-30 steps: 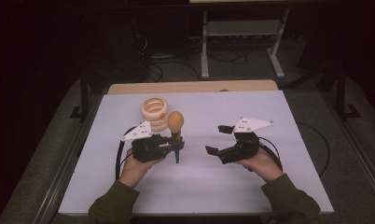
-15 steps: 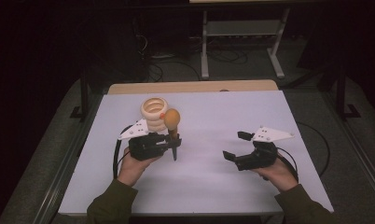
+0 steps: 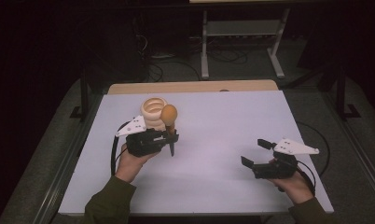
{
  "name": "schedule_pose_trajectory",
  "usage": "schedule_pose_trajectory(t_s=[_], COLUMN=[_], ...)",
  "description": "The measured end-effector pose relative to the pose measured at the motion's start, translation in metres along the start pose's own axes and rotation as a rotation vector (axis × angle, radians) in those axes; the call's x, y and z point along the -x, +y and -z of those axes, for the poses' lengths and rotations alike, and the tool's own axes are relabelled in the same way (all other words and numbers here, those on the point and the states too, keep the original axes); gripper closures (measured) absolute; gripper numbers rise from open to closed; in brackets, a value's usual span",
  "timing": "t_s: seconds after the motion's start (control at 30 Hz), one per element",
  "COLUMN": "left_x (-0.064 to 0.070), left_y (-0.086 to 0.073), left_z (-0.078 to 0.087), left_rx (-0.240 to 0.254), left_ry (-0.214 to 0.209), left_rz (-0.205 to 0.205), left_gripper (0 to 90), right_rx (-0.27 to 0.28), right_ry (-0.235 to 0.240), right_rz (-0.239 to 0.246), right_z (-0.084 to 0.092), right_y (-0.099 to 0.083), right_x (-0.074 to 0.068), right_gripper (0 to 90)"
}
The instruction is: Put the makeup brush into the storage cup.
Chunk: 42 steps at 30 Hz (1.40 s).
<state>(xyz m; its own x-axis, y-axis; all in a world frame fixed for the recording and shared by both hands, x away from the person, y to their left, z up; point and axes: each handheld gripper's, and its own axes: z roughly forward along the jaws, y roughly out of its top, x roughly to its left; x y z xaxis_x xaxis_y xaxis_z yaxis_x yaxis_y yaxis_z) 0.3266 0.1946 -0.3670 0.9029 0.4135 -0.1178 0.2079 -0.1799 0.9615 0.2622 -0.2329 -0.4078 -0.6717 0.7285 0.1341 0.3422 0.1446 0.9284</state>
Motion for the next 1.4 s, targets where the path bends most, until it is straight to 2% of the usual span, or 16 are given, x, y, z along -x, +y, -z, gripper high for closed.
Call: schedule_pose_trajectory(t_s=[0.27,0.37,0.87,1.4], left_x=[-0.01,-0.014,-0.033,-0.051], left_y=[0.007,0.011,0.038,0.051], left_z=[0.006,0.009,0.012,0.016], left_rx=[0.042,0.047,0.074,0.112], left_ry=[0.006,0.014,0.05,0.104], left_rz=[0.014,0.019,-0.001,-0.007], left_gripper=[74.3,74.3,74.3,74.3], right_rx=[0.015,0.016,0.014,-0.012], right_ry=[-0.046,-0.045,-0.05,-0.038], right_rz=[-0.015,-0.029,-0.017,-0.01], right_z=[0.013,0.014,0.013,0.011], right_y=[-0.012,-0.015,-0.017,-0.018], right_x=[0.008,0.008,0.008,0.007], right_gripper=[6.8,6.8,6.8,6.8])
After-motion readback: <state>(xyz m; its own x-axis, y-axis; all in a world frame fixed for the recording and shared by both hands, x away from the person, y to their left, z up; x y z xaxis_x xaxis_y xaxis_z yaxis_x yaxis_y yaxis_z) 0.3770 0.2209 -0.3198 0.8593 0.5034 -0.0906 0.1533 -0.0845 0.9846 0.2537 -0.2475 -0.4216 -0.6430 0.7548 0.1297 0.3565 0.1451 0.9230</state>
